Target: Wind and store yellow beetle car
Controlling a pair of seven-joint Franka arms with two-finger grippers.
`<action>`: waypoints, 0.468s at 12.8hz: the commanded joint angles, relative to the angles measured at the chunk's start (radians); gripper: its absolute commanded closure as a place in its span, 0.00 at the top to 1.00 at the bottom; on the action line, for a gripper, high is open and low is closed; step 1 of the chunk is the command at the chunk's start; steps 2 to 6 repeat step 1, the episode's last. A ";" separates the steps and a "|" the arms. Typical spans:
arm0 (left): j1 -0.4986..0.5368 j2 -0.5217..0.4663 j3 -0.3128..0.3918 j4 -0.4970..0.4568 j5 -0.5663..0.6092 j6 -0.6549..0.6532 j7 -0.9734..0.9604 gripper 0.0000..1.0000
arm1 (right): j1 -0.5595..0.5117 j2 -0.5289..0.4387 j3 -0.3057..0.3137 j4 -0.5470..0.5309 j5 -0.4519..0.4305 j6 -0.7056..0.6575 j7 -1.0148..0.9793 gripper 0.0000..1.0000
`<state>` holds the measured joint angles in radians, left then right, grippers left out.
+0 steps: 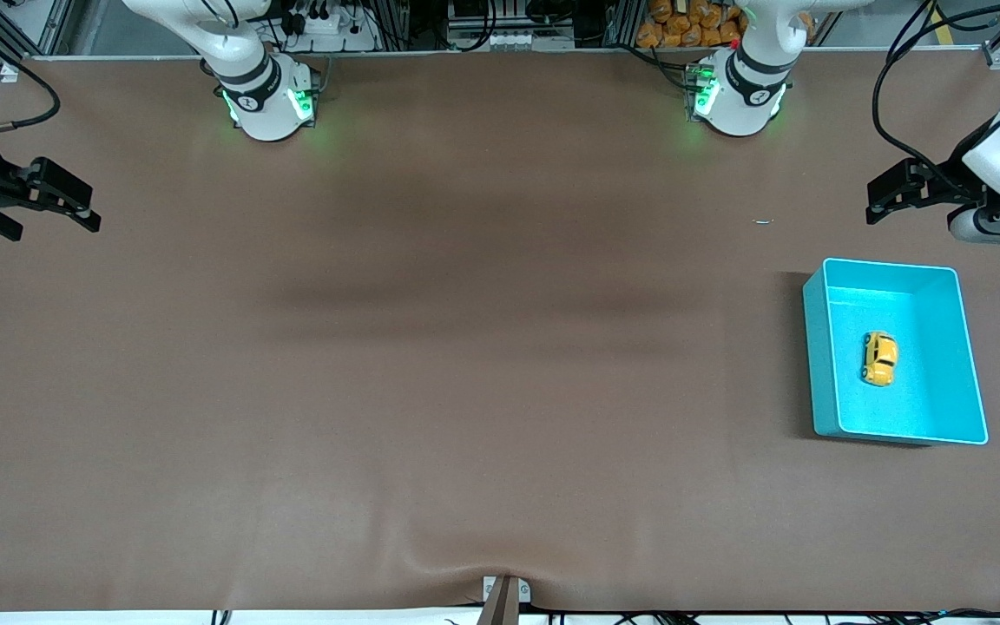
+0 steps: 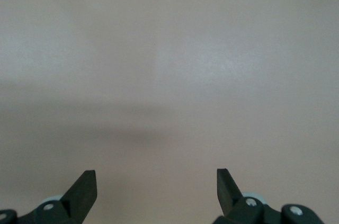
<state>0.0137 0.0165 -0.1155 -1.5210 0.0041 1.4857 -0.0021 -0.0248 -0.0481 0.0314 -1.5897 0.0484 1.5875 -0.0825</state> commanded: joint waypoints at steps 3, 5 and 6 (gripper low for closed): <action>0.003 -0.004 0.002 0.016 -0.010 -0.024 0.010 1.00 | 0.013 0.001 -0.005 0.010 -0.013 -0.003 0.020 1.00; 0.003 -0.004 0.002 0.016 -0.010 -0.024 0.010 1.00 | 0.013 0.001 -0.005 0.010 -0.013 -0.003 0.020 1.00; 0.003 -0.004 0.002 0.016 -0.010 -0.024 0.010 1.00 | 0.013 0.001 -0.005 0.010 -0.013 -0.003 0.020 1.00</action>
